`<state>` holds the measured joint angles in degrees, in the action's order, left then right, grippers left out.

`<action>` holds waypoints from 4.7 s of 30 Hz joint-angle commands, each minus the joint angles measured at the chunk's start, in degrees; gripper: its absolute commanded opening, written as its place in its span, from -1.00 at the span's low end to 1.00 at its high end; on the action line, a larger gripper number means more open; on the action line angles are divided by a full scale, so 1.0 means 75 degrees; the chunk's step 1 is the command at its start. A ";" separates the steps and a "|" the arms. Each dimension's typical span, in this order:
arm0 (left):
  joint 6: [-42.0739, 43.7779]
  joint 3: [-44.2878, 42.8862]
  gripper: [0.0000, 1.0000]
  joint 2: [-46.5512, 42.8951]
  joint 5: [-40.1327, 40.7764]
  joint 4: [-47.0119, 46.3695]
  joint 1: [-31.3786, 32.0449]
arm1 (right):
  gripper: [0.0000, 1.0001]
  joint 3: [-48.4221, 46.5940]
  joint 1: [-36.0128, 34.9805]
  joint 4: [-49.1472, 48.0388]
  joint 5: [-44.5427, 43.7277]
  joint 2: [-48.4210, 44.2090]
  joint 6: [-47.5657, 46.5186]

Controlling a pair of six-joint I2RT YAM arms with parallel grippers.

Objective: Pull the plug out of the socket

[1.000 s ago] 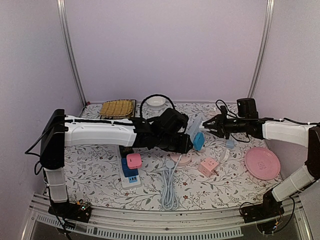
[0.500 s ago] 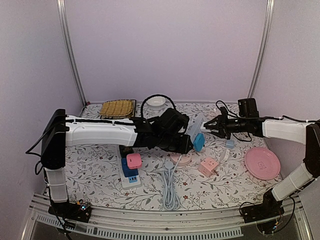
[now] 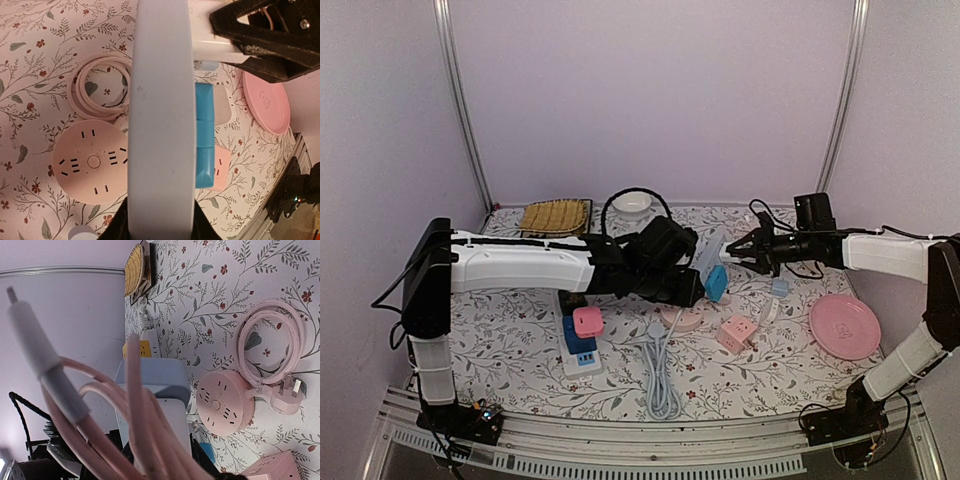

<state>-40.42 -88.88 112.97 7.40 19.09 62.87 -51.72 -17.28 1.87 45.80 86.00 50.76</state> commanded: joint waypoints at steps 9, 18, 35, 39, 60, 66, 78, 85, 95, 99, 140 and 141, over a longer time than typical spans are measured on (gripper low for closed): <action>-0.0300 -0.0636 -1.00 0.0662 0.0964 0.0970 -0.0732 | -0.94 -0.0649 -0.0532 0.1115 -0.0482 -0.0751 -0.1130; -0.0305 -0.0303 -1.00 0.0411 0.1269 0.1005 -0.0773 | -0.94 -0.0929 0.0188 0.1206 0.0590 -0.0412 -0.1187; -0.0360 -0.0074 -1.00 0.0342 0.0940 0.0853 -0.1087 | -0.94 -0.1382 -0.0222 0.1659 -0.0007 -0.0631 -0.1390; -0.0293 -0.0417 -1.00 0.0560 0.0751 0.0879 -0.1117 | -0.94 -0.1584 -0.0630 0.2013 -0.0547 -0.0645 -0.1693; -0.0633 0.0839 -1.00 -0.0390 0.0865 0.0631 -0.1281 | -0.94 -0.1021 0.0346 0.0793 0.1392 -0.0362 -0.0952; -0.0551 0.0537 -1.00 -0.0149 0.0724 0.0617 -0.1241 | -0.94 -0.1391 -0.0118 0.1396 0.0416 -0.0589 -0.1235; -0.0150 0.0087 -1.00 -0.0429 0.0815 0.0595 -0.1000 | -0.93 -0.1506 0.0509 0.2074 -0.0359 0.0826 -0.2341; 0.0104 0.0065 -1.00 -0.0846 0.1057 0.0560 -0.0706 | -0.92 -0.2171 0.0719 0.2207 -0.1425 0.2462 -0.2856; 0.0139 0.0120 -1.00 -0.1195 0.1088 0.0607 -0.0514 | -0.76 -0.2795 0.1021 0.2266 -0.1688 0.3953 -0.2980; 0.0140 0.0120 -1.00 -0.1222 0.1067 0.0630 -0.0511 | -0.50 -0.2596 0.1313 0.2314 -0.1732 0.3900 -0.3072; 0.0320 -0.0670 -1.00 -0.0581 -0.0056 -0.0260 -0.0595 | 0.84 -0.0205 0.0786 0.1814 -0.0761 -0.1276 -0.2588; 0.0299 -0.0595 -1.00 -0.0649 -0.0157 -0.0422 -0.0592 | 0.84 -0.0167 0.0675 0.1597 -0.0672 -0.1362 -0.2480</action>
<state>-37.63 -93.78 110.32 9.02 23.97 58.50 -54.28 -9.58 21.34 36.10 79.48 28.42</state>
